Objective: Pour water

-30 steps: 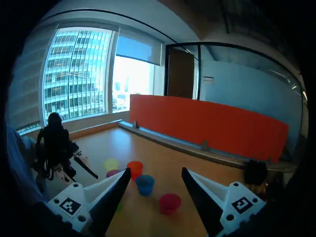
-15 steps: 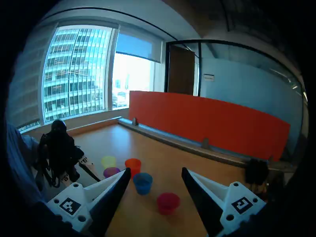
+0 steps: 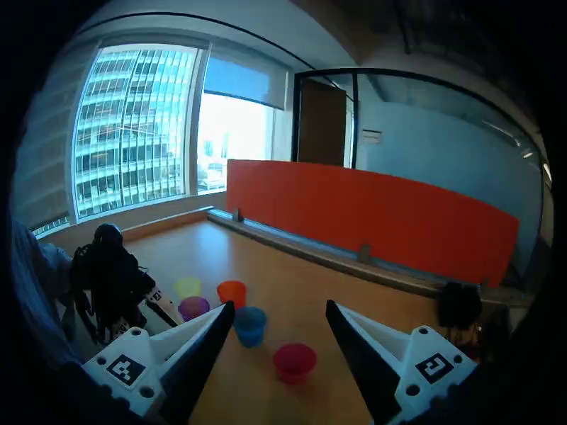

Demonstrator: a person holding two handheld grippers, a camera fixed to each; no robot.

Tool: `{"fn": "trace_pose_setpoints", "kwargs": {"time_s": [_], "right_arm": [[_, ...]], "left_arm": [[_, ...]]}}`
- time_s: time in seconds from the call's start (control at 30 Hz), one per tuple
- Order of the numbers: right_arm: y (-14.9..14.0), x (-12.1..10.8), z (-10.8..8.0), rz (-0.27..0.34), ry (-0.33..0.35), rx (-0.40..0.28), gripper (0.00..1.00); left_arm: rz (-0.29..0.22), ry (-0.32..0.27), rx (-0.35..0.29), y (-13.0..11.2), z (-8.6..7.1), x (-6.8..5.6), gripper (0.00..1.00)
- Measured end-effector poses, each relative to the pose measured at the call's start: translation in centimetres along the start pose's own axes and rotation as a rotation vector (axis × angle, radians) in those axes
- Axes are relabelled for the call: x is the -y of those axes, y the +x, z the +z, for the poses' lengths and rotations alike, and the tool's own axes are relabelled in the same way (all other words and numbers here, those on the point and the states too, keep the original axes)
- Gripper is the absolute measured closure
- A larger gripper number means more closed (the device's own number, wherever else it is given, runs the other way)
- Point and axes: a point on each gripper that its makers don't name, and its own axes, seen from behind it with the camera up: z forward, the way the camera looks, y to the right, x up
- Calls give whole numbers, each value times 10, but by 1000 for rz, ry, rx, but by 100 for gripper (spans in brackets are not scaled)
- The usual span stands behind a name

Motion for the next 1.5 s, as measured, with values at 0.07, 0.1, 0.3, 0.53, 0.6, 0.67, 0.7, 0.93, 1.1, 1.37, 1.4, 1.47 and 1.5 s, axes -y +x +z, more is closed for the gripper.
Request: {"fn": "trace_pose_setpoints", "kwargs": {"time_s": [0.07, 0.1, 0.3, 0.53, 0.6, 0.67, 0.7, 0.93, 1.1, 1.37, 1.4, 1.47, 1.5], "right_arm": [[-1, -1, 1, 0, -1, 2, 1], [-1, -1, 1, 1, -2, 2, 0], [-3, -2, 2, 6, 1, 4, 1], [-4, -6, 3, 4, -4, 6, 1], [-5, -6, 3, 3, -5, 7, 1], [-5, -7, 3, 3, -7, 8, 1], [-5, -7, 4, 3, -7, 8, 1], [-7, -7, 5, 0, -4, 13, 1], [-8, -7, 6, -3, -4, 16, 1], [-5, -1, 9, -11, 7, 16, 1], [-5, 0, 10, -12, 9, 17, 1], [-5, 2, 12, -15, 14, 20, 1], [-6, 3, 13, -17, 16, 21, 1]], "left_arm": [[0, -6, 1, 1, 4, -1, 4], [1, -8, 1, 2, 6, -2, 4], [0, -17, 2, 6, 14, -2, 4], [-4, -26, 5, 5, 20, -5, 4], [-2, -24, 7, 5, 21, -5, 5], [1, -19, 9, 5, 21, -4, 13], [3, -18, 9, 5, 21, -4, 13], [1, -29, 14, 5, 18, -5, 14], [-4, -31, -7, 14, 11, -5, 14], [-6, -23, -60, 37, -9, -2, 14], [-4, -18, -69, 41, -12, -1, 14], [0, -8, -86, 47, -18, 1, 14], [3, -1, -94, 50, -22, 2, 14]]}}
